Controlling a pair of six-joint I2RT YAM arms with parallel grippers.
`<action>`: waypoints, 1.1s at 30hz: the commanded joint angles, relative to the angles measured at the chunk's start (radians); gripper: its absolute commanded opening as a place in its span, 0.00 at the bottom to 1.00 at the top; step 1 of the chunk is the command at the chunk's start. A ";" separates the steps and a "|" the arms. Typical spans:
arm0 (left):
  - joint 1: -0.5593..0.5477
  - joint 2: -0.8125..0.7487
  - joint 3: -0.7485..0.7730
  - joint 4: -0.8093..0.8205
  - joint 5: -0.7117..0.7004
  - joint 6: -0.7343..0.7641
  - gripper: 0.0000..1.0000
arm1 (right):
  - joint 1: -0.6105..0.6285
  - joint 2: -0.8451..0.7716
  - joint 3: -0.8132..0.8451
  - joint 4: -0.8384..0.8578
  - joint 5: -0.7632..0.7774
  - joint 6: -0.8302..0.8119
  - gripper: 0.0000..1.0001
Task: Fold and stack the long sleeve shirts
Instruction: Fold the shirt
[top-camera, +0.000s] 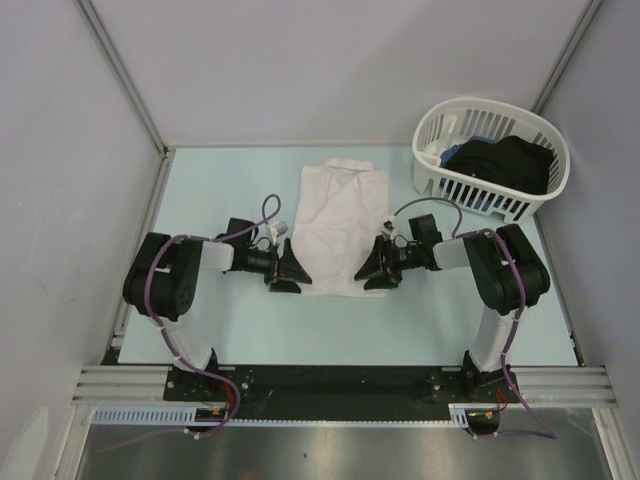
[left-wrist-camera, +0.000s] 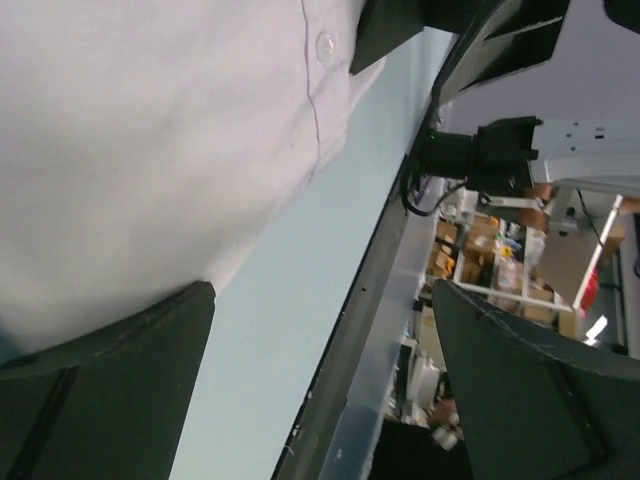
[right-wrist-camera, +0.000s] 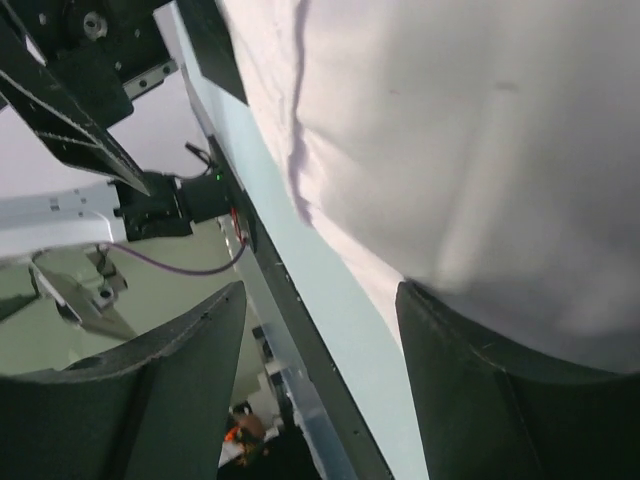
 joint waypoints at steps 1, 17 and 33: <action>0.037 -0.133 0.063 -0.355 -0.028 0.393 1.00 | -0.073 -0.129 0.092 -0.300 0.000 -0.201 0.67; -0.009 0.345 0.618 -0.055 -0.226 0.059 0.81 | -0.113 0.270 0.506 -0.061 0.172 -0.215 0.37; -0.215 -0.468 0.101 -0.326 -0.647 1.058 0.88 | -0.009 0.044 0.565 -0.365 0.087 -0.458 0.37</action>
